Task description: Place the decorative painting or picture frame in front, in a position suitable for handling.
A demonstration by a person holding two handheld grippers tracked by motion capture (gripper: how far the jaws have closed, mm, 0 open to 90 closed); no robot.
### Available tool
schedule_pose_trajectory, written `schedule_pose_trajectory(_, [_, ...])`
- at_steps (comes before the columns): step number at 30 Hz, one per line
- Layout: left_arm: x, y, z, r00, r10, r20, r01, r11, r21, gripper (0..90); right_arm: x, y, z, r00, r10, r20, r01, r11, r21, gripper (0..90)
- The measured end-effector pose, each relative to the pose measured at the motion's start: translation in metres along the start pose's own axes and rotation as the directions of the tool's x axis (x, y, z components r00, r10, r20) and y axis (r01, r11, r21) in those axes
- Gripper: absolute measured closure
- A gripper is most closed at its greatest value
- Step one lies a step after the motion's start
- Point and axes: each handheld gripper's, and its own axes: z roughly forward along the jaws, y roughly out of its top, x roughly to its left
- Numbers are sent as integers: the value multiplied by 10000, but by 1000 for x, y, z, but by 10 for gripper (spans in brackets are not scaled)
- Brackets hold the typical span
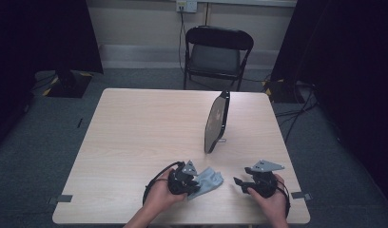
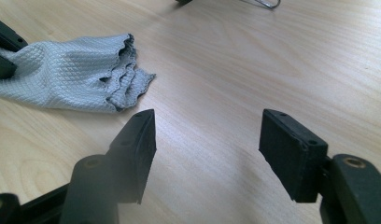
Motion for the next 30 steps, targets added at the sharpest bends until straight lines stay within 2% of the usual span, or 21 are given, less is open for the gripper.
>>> schedule_pose_trajectory(2, [0,-1,-2,10000,-83,-7,83,10000,-24,790,0,-1,0,10000,30,9,-30,10000,-7,364])
schedule_pose_trajectory(3, [2,-1,-5,9998,195,-46,-194,9998,105,791,0,-1,-1,10000,37,10,-37,10000,7,364])
schedule_pose_trajectory(6, [4,-4,-16,9999,-43,-163,39,9997,-257,793,0,-2,0,10000,57,-25,-57,10000,17,360])
schedule_pose_trajectory(7, [5,-6,-20,9990,-394,-192,382,9975,-596,794,0,-1,0,10000,80,-45,-80,10000,15,357])
schedule_pose_trajectory(10, [15,-17,-38,9960,-760,-478,715,9933,-909,793,3,1,3,9999,34,-125,-34,10000,-33,345])
schedule_pose_trajectory(15, [34,-44,-63,9831,-1577,-930,1464,9822,-1177,794,11,9,9,9994,-160,-294,159,9999,-47,330])
schedule_pose_trajectory(17, [40,-55,-71,9784,-1644,-1252,1518,9829,-1042,794,13,11,12,9991,-189,-371,186,9998,-82,324])
schedule_pose_trajectory(19, [45,-65,-77,9736,-1888,-1283,1757,9786,-1068,794,15,13,14,9991,-181,-374,182,9998,5,323])
schedule_pose_trajectory(21, [48,-72,-82,9673,-2019,-1536,1863,9763,-1099,794,17,15,16,9990,-192,-408,192,9998,-11,320])
schedule_pose_trajectory(23, [53,-78,-87,9636,-2056,-1709,1891,9760,-1080,794,18,17,18,9989,-167,-430,166,9999,-44,317])
schedule_pose_trajectory(26, [57,-82,-93,9600,-2086,-1869,1887,9748,-1187,794,20,22,21,9987,-260,-444,259,9997,-38,312])
schedule_pose_trajectory(29, [58,-87,-97,9554,-2285,-1870,2057,9694,-1339,793,23,26,24,9984,-394,-407,395,9992,13,303])
schedule_pose_trajectory(30, [58,-89,-97,9553,-2296,-1865,2082,9697,-1275,793,23,28,25,9982,-417,-437,417,9991,6,302])
